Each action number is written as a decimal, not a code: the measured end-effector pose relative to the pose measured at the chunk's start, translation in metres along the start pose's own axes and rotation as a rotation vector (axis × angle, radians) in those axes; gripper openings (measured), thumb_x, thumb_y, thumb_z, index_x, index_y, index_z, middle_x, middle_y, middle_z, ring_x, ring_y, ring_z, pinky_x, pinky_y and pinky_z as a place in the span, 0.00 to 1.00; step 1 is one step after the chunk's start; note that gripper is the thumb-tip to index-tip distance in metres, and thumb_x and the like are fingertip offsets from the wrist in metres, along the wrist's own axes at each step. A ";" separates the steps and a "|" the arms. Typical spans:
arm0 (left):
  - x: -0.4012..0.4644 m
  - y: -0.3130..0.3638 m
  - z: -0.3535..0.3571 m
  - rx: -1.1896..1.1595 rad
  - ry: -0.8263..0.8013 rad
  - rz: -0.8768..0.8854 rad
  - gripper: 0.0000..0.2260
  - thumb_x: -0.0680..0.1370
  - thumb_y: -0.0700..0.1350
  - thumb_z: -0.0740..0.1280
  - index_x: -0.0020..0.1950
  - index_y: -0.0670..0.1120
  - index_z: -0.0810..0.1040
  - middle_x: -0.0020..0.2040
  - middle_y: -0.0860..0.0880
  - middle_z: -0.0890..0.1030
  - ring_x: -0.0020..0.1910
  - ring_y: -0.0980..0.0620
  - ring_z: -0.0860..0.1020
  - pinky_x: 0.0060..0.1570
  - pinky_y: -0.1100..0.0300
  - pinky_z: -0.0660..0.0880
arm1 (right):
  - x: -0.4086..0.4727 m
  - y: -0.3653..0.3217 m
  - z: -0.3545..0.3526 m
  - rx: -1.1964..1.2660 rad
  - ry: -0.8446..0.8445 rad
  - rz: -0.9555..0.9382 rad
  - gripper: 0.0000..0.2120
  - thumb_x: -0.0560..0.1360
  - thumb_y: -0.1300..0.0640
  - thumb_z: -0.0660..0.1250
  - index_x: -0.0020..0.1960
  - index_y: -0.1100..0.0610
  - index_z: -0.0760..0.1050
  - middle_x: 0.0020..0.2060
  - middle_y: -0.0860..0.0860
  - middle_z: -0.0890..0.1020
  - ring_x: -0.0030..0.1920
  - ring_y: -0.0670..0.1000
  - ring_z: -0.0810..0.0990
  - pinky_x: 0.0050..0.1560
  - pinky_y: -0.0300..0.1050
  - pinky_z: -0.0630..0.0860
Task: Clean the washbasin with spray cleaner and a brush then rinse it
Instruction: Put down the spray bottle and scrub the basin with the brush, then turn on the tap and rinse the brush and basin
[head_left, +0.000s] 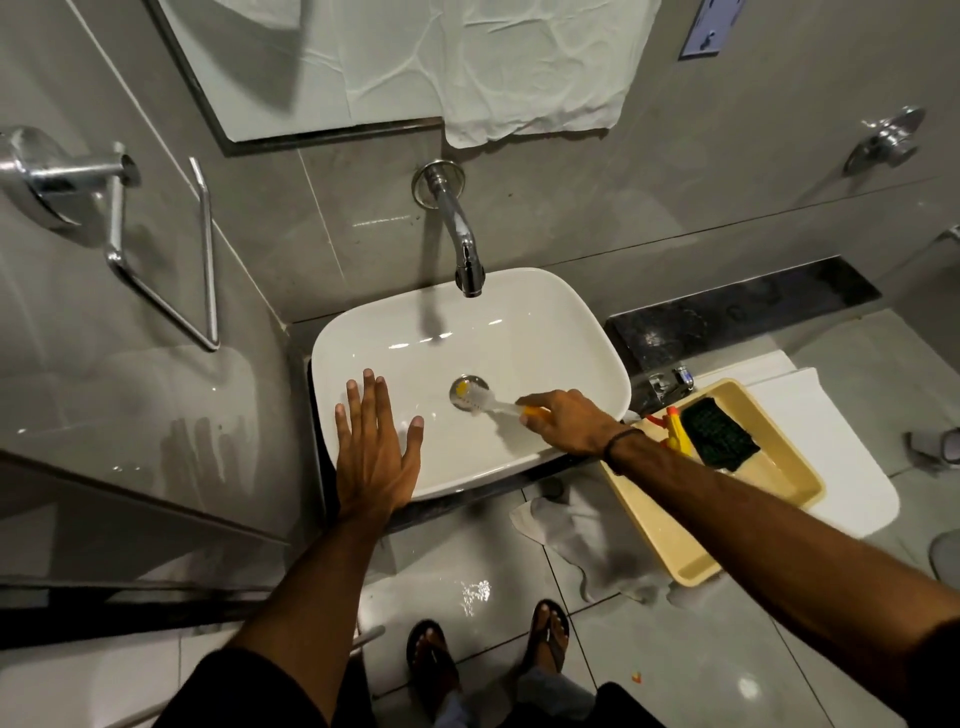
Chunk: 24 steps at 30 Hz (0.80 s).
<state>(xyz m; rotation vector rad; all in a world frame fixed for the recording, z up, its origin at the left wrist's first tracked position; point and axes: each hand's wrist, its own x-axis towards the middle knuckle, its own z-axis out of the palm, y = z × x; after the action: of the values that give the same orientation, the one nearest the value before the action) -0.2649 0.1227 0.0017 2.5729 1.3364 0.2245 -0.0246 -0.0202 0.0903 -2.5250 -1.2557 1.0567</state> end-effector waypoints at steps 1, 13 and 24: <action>-0.001 0.000 -0.001 0.014 -0.011 0.008 0.35 0.83 0.63 0.44 0.85 0.44 0.45 0.87 0.46 0.44 0.86 0.45 0.43 0.84 0.41 0.45 | -0.002 0.009 -0.004 -0.010 -0.016 0.012 0.22 0.84 0.47 0.62 0.76 0.52 0.76 0.68 0.57 0.83 0.67 0.61 0.80 0.71 0.55 0.75; 0.082 0.118 -0.084 -0.408 0.276 -0.055 0.27 0.82 0.58 0.64 0.76 0.42 0.70 0.71 0.42 0.74 0.71 0.42 0.73 0.70 0.46 0.73 | 0.014 0.010 0.001 0.250 -0.009 -0.021 0.21 0.83 0.47 0.64 0.73 0.52 0.79 0.61 0.60 0.85 0.54 0.60 0.85 0.54 0.53 0.81; 0.121 0.193 -0.111 -0.266 0.409 -0.296 0.20 0.76 0.45 0.68 0.65 0.37 0.74 0.62 0.38 0.79 0.61 0.38 0.77 0.60 0.47 0.77 | 0.004 0.035 -0.025 1.116 -0.283 0.242 0.15 0.82 0.42 0.63 0.52 0.54 0.71 0.28 0.48 0.67 0.19 0.44 0.58 0.18 0.32 0.55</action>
<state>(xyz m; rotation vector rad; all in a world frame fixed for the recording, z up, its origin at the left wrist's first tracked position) -0.0709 0.1290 0.1650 2.1475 1.6691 0.8451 0.0160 -0.0355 0.0928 -1.6768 -0.1895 1.5925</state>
